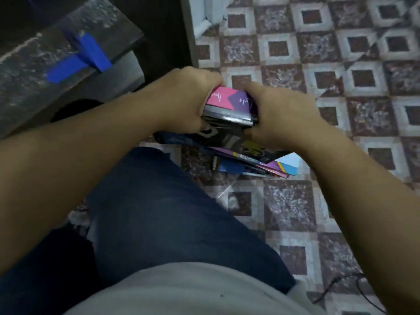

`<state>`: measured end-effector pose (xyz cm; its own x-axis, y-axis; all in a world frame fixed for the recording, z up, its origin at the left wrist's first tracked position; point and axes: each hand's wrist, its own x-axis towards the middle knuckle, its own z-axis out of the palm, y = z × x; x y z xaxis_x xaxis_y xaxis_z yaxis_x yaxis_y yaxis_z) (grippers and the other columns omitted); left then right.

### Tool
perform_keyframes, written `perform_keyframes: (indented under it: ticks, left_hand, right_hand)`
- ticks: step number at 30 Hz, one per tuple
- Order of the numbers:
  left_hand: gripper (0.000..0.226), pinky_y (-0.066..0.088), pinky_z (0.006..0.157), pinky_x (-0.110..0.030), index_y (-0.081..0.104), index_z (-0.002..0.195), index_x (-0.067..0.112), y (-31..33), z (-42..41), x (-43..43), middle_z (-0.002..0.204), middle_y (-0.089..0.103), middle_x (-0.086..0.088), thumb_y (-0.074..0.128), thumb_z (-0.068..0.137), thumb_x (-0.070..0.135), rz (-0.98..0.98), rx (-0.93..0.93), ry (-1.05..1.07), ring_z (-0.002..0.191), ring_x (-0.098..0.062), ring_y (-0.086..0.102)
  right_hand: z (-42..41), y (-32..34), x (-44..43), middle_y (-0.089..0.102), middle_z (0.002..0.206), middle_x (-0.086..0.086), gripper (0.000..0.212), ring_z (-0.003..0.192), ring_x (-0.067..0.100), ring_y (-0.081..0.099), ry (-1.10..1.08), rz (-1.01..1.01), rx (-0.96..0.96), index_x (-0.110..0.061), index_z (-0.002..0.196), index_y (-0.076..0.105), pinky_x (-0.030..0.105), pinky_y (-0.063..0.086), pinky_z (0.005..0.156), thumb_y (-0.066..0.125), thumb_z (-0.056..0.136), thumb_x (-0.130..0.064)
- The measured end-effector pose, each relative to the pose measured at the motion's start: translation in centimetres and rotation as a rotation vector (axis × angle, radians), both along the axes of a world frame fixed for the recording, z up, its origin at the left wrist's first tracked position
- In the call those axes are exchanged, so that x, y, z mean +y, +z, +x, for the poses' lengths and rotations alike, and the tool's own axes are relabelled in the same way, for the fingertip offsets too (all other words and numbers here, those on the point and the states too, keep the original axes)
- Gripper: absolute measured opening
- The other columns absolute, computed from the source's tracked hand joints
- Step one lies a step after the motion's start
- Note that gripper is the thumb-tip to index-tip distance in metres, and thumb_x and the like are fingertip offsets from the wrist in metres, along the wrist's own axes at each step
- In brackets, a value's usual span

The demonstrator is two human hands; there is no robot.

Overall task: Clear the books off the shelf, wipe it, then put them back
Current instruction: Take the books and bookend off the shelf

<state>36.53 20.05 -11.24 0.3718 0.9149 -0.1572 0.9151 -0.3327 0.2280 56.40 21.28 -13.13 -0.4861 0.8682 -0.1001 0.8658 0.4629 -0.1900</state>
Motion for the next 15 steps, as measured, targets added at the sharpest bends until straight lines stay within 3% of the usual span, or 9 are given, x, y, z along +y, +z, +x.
perform_keyframes:
  ticks: [4, 8, 12, 15]
  left_hand:
    - [0.057, 0.048, 0.082, -0.038, 0.053, 0.121, 0.013, -2.1, 2.8, 2.5, 0.112, 0.060, -0.006, 0.076, 0.073, 0.035, 0.063, -0.126, -0.051, 0.099, -0.024, 0.057]
    - [0.063, 0.047, 0.085, -0.044, 0.049, 0.127, 0.009, -4.4, 4.9, 5.3, 0.116, 0.057, -0.010, 0.070, 0.079, 0.042, 0.221, -0.172, -0.112, 0.103, -0.028, 0.054]
    - [0.055, 0.046, 0.086, -0.041, 0.048, 0.129, 0.004, -7.4, 5.8, 7.3, 0.118, 0.055, -0.015, 0.065, 0.082, 0.026, 0.373, -0.152, -0.129, 0.107, -0.032, 0.051]
    - [0.047, 0.046, 0.092, -0.041, 0.048, 0.127, 0.003, -10.0, 6.0, 7.7, 0.120, 0.054, -0.018, 0.063, 0.084, 0.013, 0.406, -0.098, -0.108, 0.110, -0.033, 0.051]
  right_hand:
    - [3.1, -0.2, 2.5, 0.060, 0.111, 0.006, 0.048, 0.102, 0.034, 0.058, -0.055, 0.108, -0.061, -0.023, 0.116, 0.047, 0.042, 0.040, 0.079, 0.068, 0.075, -0.037]
    - [5.0, -1.6, 4.5, 0.058, 0.118, 0.011, 0.055, 0.109, 0.036, 0.053, -0.121, 0.262, -0.123, -0.019, 0.124, 0.047, 0.049, 0.035, 0.095, 0.071, 0.076, -0.033]
    - [5.3, -5.4, 5.5, 0.061, 0.113, 0.012, 0.052, 0.102, 0.036, 0.055, -0.214, 0.424, -0.090, -0.017, 0.123, 0.052, 0.047, 0.035, 0.089, 0.066, 0.073, -0.016]
    - [4.8, -9.6, 5.6, 0.065, 0.109, 0.002, 0.044, 0.094, 0.030, 0.059, -0.245, 0.568, -0.066, -0.020, 0.117, 0.058, 0.039, 0.029, 0.082, 0.060, 0.074, -0.013]
